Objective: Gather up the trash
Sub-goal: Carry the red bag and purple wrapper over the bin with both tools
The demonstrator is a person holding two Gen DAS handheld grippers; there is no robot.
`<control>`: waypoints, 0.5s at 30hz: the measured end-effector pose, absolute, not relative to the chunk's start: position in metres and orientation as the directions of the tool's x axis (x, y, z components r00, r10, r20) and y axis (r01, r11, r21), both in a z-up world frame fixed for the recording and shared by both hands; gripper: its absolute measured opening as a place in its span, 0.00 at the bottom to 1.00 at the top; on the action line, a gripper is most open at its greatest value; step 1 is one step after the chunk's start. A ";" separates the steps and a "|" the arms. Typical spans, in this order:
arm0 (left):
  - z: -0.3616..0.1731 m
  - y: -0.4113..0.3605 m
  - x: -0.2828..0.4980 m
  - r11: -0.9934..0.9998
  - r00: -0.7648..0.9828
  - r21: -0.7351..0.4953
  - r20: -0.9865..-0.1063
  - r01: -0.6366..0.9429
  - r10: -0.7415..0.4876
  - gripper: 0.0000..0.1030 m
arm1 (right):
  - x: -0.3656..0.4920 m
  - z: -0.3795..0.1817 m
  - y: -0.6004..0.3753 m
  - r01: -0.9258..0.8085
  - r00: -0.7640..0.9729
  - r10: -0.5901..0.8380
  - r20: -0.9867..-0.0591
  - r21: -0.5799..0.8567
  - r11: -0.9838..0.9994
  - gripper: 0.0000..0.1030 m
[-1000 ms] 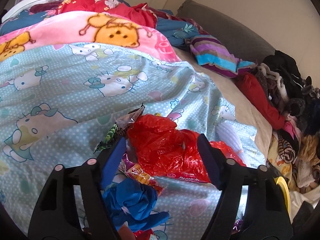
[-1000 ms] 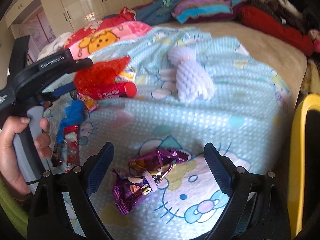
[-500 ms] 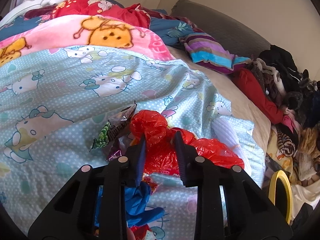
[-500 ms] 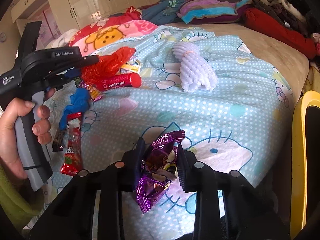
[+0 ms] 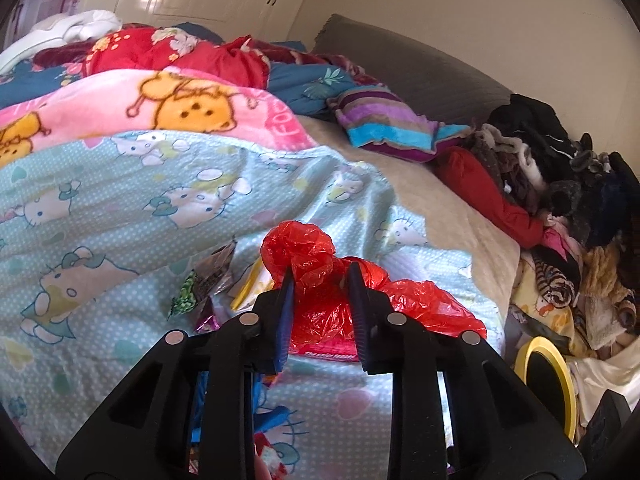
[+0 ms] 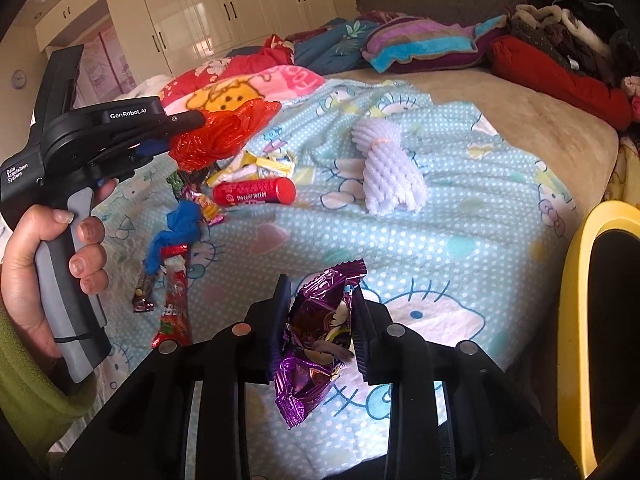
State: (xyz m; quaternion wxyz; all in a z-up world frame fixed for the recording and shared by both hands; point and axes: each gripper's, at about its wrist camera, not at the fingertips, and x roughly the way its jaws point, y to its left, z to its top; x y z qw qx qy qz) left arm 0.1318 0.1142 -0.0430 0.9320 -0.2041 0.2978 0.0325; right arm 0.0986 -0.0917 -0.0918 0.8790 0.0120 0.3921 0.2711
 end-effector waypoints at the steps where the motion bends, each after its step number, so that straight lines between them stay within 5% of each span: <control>1: -0.041 0.112 0.131 0.916 0.823 -0.360 -0.565 -0.179 -0.062 0.18 | 0.098 -0.090 -0.092 -0.468 0.549 0.487 -0.679 0.232 0.852 0.26; 15: -0.023 0.088 0.128 0.931 0.843 -0.348 -0.528 -0.107 -0.101 0.18 | 0.096 -0.061 -0.115 -0.452 0.614 0.481 -0.626 0.222 0.864 0.26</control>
